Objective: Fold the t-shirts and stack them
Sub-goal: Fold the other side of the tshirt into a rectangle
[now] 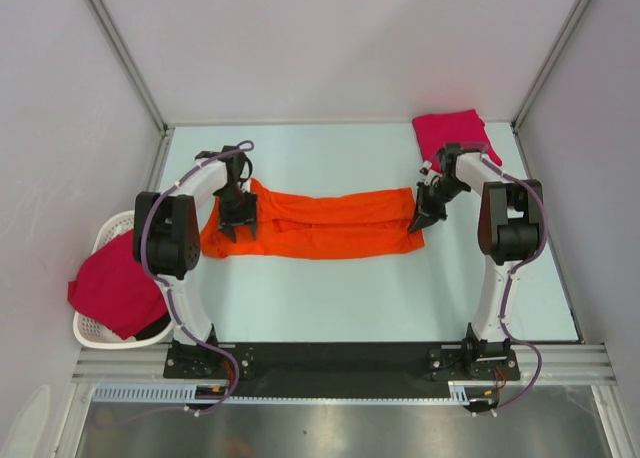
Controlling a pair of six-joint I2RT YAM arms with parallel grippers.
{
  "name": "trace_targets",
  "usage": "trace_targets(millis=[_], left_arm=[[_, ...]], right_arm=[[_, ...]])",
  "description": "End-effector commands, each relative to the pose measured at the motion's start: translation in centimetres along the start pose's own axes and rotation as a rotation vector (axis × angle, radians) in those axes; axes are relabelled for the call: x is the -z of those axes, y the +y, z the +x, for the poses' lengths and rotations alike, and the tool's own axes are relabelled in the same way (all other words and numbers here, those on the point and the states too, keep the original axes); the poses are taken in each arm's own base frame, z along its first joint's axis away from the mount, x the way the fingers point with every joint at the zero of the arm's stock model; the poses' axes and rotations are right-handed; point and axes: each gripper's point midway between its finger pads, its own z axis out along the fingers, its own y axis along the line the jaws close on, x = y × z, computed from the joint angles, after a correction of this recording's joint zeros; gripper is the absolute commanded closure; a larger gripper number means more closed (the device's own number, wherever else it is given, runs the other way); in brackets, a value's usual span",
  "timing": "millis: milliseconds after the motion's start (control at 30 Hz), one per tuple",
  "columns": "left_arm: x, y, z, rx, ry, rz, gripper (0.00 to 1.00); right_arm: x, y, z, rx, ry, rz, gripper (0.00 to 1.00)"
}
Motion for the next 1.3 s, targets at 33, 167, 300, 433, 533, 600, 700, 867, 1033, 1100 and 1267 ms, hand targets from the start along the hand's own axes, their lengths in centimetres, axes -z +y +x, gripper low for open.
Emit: trace_targets(millis=[33, 167, 300, 433, 533, 600, 700, 867, 1033, 1100, 1267], left_arm=[[0.8, -0.7, -0.9, -0.037, -0.031, 0.021, 0.41], [0.8, -0.6, -0.9, -0.04, -0.033, 0.018, 0.41], [1.0, -0.6, -1.0, -0.042, -0.037, 0.017, 0.42], [1.0, -0.6, -1.0, -0.045, -0.036, 0.014, 0.42], [1.1, -0.5, -1.0, -0.046, -0.038, 0.011, 0.41], [1.1, -0.5, -1.0, -0.046, -0.041, 0.01, 0.41], [1.0, -0.6, -0.9, -0.05, -0.042, 0.015, 0.41], [2.2, -1.2, -1.7, -0.062, -0.105, 0.049, 0.34], [4.0, -1.4, -2.4, -0.067, -0.195, 0.064, 0.33], [4.3, -1.5, -2.3, -0.067, -0.214, 0.072, 0.51], [3.2, -0.6, -1.2, -0.057, -0.188, 0.033, 1.0]], right_arm=[[0.6, -0.5, -1.1, 0.014, -0.035, 0.052, 1.0], [0.3, -1.3, -0.4, 0.002, -0.011, 0.09, 1.0], [0.7, -2.0, -0.3, -0.008, -0.017, 0.131, 1.0], [1.1, -2.1, -0.9, -0.027, -0.037, 0.12, 1.0], [0.7, -2.9, -1.3, -0.043, -0.041, 0.127, 0.95], [0.2, -3.2, -1.5, -0.037, -0.039, 0.133, 0.81], [-0.1, -3.5, -2.5, -0.027, -0.072, 0.154, 0.73], [3.3, -0.5, -5.0, 0.026, -0.228, 0.099, 0.31], [7.6, 3.4, -5.6, 0.105, -0.373, 0.042, 0.38], [9.1, 4.7, -5.1, 0.139, -0.412, 0.03, 0.56], [8.9, 5.7, -3.0, 0.158, -0.389, 0.036, 1.0]])
